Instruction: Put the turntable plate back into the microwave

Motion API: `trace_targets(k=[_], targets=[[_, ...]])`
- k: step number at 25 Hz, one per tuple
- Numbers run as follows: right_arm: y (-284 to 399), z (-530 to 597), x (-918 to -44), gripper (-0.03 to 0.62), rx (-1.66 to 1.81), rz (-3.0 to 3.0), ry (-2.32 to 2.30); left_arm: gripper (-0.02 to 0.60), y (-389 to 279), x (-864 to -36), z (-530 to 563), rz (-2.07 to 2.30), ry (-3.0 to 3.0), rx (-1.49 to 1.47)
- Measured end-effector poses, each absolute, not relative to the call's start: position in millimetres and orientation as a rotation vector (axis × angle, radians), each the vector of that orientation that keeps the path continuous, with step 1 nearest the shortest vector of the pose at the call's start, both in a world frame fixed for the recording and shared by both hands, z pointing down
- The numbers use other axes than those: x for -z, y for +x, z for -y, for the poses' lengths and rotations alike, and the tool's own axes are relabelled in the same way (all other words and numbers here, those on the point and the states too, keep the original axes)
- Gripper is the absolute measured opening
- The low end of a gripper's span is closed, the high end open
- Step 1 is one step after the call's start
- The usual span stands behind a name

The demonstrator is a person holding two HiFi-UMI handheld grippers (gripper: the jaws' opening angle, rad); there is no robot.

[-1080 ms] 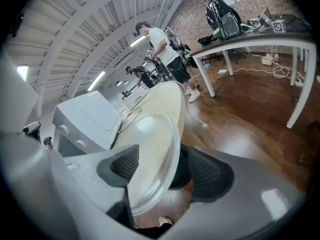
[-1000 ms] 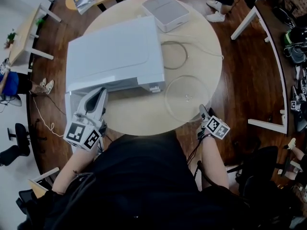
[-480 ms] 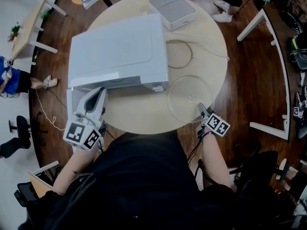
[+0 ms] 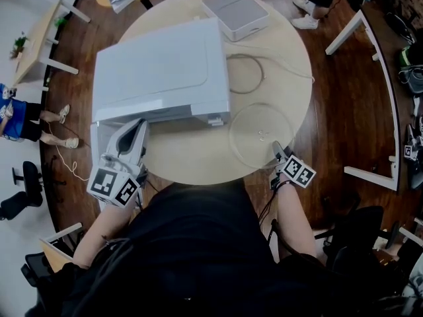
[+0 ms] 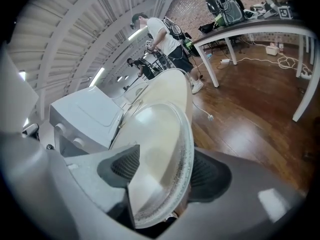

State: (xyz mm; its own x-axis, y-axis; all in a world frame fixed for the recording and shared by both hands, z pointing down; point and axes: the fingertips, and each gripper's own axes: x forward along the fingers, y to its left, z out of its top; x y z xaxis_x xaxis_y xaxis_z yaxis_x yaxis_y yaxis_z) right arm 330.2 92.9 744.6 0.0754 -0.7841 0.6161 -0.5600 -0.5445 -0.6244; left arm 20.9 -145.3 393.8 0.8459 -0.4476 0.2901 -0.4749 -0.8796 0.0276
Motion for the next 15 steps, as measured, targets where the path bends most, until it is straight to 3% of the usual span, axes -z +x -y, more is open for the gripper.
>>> trace_targets(k=[15], targets=[[325.2,-109.4,-739.2,0.205,1.402,-1.271,-2.033,0.006,34.8,-386.0,146.5,0.690,2.926,-0.385]])
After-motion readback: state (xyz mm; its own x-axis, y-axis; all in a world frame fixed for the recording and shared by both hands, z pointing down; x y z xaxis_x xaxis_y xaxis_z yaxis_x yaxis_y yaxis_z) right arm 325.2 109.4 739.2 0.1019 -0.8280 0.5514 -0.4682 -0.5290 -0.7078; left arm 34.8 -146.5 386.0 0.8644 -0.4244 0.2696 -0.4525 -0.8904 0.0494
